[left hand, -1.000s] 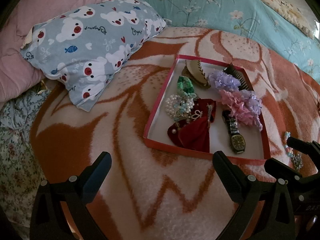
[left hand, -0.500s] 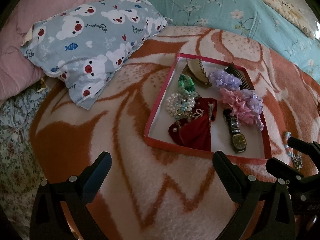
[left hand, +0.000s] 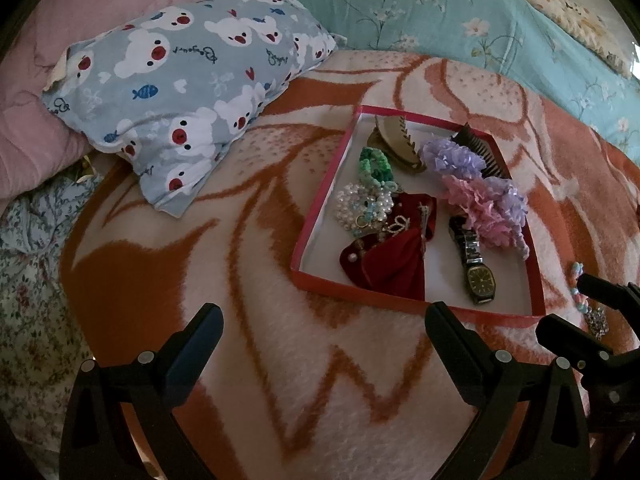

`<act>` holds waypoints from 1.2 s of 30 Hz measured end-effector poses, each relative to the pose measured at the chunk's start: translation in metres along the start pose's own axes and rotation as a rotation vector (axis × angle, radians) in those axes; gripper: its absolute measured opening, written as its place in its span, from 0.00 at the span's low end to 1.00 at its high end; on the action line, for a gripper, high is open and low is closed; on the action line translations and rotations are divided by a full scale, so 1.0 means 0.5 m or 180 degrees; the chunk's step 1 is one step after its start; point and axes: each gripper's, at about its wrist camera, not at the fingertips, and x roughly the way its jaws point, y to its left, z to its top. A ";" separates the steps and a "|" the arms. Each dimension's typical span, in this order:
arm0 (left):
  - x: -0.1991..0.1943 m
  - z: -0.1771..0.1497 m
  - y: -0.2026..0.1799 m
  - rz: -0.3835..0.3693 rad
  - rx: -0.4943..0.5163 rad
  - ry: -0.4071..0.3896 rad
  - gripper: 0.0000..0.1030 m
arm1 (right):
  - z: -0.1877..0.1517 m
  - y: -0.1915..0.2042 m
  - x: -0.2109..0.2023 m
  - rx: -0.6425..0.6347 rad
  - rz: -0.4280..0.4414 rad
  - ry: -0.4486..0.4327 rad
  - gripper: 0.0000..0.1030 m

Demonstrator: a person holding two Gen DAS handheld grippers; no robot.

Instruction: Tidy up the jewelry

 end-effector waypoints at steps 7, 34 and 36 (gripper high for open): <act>-0.005 -0.002 0.000 0.0009 0.0006 -0.0029 0.99 | 0.003 -0.001 -0.006 -0.0001 0.0002 -0.0029 1.00; -0.015 -0.005 -0.005 0.0003 0.0075 -0.0082 0.99 | 0.004 -0.015 -0.011 0.0054 -0.0020 -0.0034 1.00; -0.015 -0.005 -0.005 0.0000 0.0073 -0.0084 0.99 | 0.004 -0.015 -0.012 0.0061 -0.0023 -0.0037 1.00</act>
